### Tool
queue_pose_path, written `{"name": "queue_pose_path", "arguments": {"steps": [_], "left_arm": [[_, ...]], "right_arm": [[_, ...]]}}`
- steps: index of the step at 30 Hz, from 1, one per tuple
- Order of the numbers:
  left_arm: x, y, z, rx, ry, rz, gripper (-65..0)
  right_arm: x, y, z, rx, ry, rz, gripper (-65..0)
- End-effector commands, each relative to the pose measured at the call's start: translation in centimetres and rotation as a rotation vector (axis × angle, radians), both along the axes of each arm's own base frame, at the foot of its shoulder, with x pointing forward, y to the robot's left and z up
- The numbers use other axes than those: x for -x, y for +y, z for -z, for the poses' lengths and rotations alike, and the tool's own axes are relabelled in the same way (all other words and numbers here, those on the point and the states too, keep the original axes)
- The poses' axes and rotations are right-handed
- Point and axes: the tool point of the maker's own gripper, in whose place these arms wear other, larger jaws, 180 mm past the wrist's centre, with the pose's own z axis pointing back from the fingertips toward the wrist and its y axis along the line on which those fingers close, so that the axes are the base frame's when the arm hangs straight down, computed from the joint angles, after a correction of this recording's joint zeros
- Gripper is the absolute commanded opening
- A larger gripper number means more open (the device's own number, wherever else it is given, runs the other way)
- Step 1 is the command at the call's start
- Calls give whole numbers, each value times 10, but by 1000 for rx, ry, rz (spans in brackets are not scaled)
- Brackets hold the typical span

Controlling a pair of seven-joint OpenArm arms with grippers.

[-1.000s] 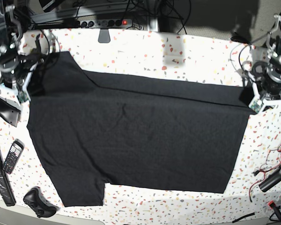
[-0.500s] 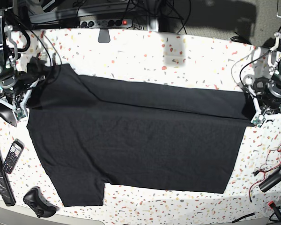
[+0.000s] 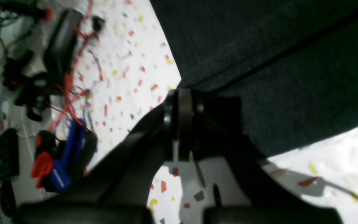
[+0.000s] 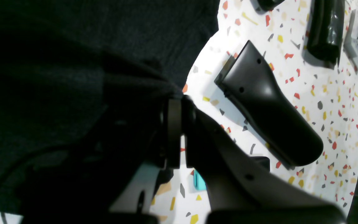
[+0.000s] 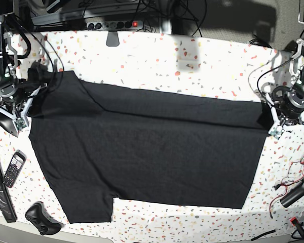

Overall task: Fold the T-shirt properly
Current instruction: 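Lower the shirt and move both grippers along its side edges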

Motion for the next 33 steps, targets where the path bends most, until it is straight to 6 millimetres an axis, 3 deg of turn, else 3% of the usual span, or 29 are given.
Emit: {"name": "queue_pose_path", "arguments": {"steps": [1, 3, 5, 7, 12, 16, 24, 29, 33], "left_arm": [[-13, 6, -17, -10, -55, -2, -650], [-18, 9, -18, -8, -62, -8, -620], [-25, 11, -24, -8, -78, -12, -489], [-31, 13, -30, -11, -91, -20, -441], [-33, 27, -31, -55, -47, -75, -441], [-26, 34, -28, -88, -12, -51, -448], [21, 13, -14, -146, 95, 118, -448], [42, 0, -5, -174, 111, 177, -448], [61, -7, 14, -217, 158, 229, -448]], "right_arm": [[-10, -7, -18, 32, -47, -8, -650], [-10, -7, -18, 33, -47, -8, -618], [-10, -7, -19, 33, -49, -8, -520], [-11, -7, -19, 33, -52, -8, -467], [-13, -12, -25, 43, -74, 23, -466], [-12, -1, -33, 50, -75, 4, -466], [19, 42, -51, 158, -66, -141, -466], [43, 47, -43, 174, -33, -140, -466], [56, 49, -34, 167, 2, -142, -466]]}}
